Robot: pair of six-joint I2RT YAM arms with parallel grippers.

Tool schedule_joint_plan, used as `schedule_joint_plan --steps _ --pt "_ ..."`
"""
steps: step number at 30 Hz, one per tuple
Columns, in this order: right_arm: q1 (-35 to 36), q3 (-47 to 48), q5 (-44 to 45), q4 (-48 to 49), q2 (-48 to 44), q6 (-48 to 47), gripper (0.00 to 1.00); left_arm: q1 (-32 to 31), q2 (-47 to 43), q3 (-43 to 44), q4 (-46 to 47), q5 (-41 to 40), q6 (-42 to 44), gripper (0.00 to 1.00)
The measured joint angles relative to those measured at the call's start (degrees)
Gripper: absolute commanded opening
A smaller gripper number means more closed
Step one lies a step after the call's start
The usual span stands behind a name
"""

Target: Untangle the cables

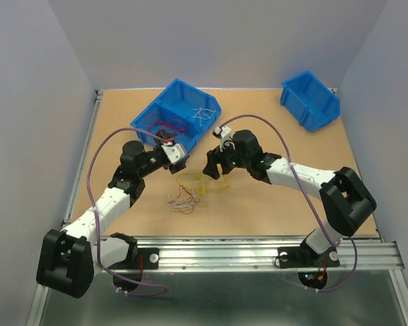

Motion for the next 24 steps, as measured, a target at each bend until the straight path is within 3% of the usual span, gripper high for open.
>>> schedule_joint_plan --steps 7,10,12,13,14,16,24 --pt "0.1 6.1 4.5 -2.1 3.9 0.2 0.69 0.0 -0.1 -0.8 0.5 -0.3 -0.6 0.91" --pt "0.3 9.9 5.7 -3.0 8.0 0.3 0.54 0.0 -0.2 -0.8 0.8 -1.0 -2.7 0.91" --pt "0.5 12.1 6.1 -3.7 11.0 0.4 0.49 0.0 -0.2 -0.8 1.0 -1.2 -3.7 0.91" --pt "0.6 12.7 6.2 -4.0 12.0 0.5 0.44 0.0 -0.3 -0.8 1.1 -1.2 -4.0 0.91" --pt "0.6 13.5 6.2 -4.6 13.3 0.5 0.23 0.0 -0.3 -0.8 1.1 -1.2 -4.3 0.91" --pt "0.7 13.9 6.6 -5.8 14.6 0.3 0.01 0.0 -0.4 -0.8 1.3 -1.4 -4.8 0.91" --pt "1.1 11.3 6.9 -6.9 10.7 0.2 0.01 0.0 -0.4 -0.8 1.5 0.1 -4.7 0.92"
